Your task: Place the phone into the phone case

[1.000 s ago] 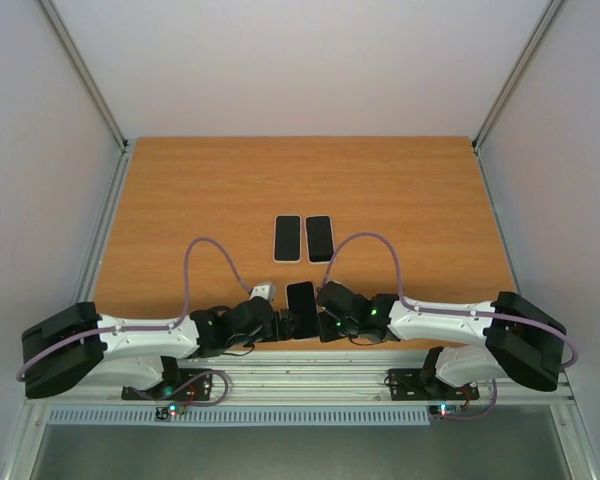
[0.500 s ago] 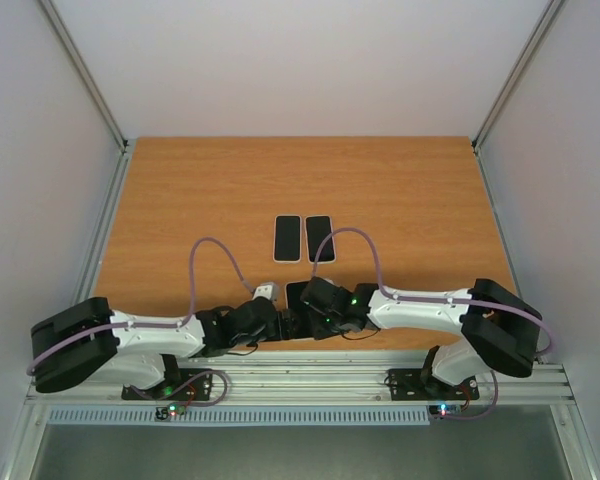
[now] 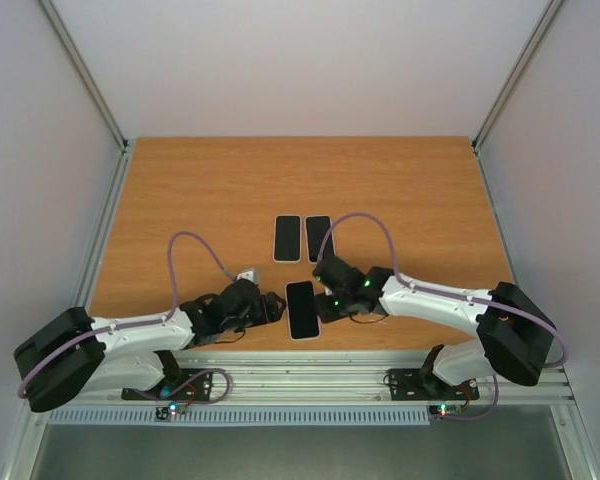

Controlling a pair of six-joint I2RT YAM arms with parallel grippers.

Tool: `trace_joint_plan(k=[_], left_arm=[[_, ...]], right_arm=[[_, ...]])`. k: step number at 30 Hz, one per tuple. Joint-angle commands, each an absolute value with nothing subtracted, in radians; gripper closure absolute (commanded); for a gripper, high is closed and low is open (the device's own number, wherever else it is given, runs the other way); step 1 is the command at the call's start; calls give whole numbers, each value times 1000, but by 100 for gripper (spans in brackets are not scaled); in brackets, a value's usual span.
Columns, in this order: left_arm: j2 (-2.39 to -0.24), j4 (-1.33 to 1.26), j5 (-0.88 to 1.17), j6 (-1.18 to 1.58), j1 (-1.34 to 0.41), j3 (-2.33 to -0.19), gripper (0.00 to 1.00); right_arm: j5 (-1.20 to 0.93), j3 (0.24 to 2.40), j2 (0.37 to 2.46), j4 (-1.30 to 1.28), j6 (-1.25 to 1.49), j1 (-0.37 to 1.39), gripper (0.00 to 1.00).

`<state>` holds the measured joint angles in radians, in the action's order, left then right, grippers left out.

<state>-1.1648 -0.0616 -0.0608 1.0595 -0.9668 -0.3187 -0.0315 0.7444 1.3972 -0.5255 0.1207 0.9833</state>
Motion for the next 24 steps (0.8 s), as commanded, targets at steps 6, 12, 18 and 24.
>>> trace_joint_plan(k=[6,12,18,24], left_arm=[[-1257,-24,64,909,-842,-461,23],[-1356,-5,103,862,-807,-538,23],[-1446,68,105,819,-803,-603,25],[-1530,116,125,790,-803,-658,29]], right_arm=[[-350,860,1472,-462,-40,749,70],[-406,914,1580,-434,-59,673,71],[-420,943,1649,-432,-76,639,75],[-463,959,1716,-426,-89,622,81]])
